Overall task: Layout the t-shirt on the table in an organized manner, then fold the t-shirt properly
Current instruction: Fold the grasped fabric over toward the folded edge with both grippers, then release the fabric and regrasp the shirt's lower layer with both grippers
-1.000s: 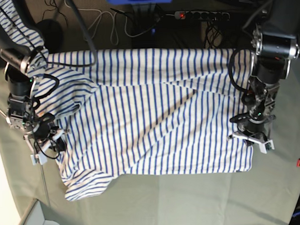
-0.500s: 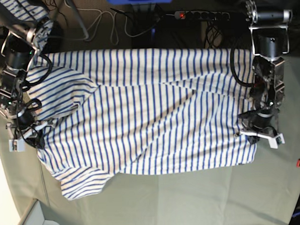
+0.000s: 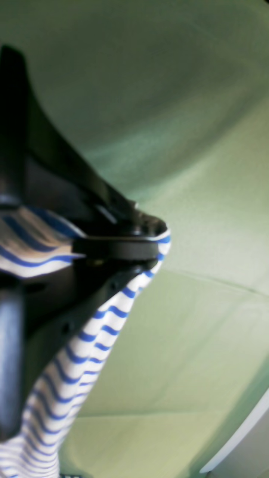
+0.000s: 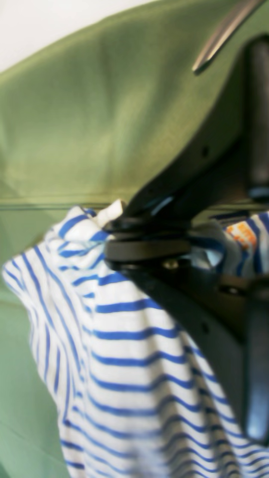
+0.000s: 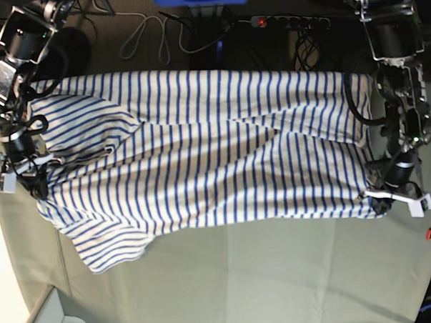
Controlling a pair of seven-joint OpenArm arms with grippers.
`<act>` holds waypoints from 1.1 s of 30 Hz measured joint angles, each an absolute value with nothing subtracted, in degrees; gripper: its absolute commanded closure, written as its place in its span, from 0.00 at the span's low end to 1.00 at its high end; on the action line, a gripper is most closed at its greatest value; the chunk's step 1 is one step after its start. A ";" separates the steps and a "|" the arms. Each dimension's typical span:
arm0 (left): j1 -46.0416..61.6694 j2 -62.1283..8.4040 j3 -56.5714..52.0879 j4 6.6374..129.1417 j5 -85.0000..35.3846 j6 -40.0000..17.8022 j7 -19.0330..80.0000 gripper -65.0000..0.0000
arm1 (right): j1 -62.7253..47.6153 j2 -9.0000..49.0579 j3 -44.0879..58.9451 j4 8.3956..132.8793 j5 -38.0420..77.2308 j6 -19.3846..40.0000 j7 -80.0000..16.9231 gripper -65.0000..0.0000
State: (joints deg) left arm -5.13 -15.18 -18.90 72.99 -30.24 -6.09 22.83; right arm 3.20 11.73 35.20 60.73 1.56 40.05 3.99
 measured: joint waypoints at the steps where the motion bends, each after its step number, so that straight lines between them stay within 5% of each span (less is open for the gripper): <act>1: -4.64 -15.16 -19.09 73.69 -30.24 -6.20 23.00 1.00 | 2.37 11.73 35.20 61.21 2.92 40.03 4.16 1.00; 28: 6.66 -13.50 -19.29 76.07 -30.24 -6.26 23.38 0.99 | -7.60 10.66 36.73 65.58 3.97 40.01 4.10 1.00; 33: 6.72 -13.47 -19.25 76.07 -30.24 -6.28 23.35 0.93 | -7.64 9.76 37.23 65.60 0.21 40.01 4.21 0.80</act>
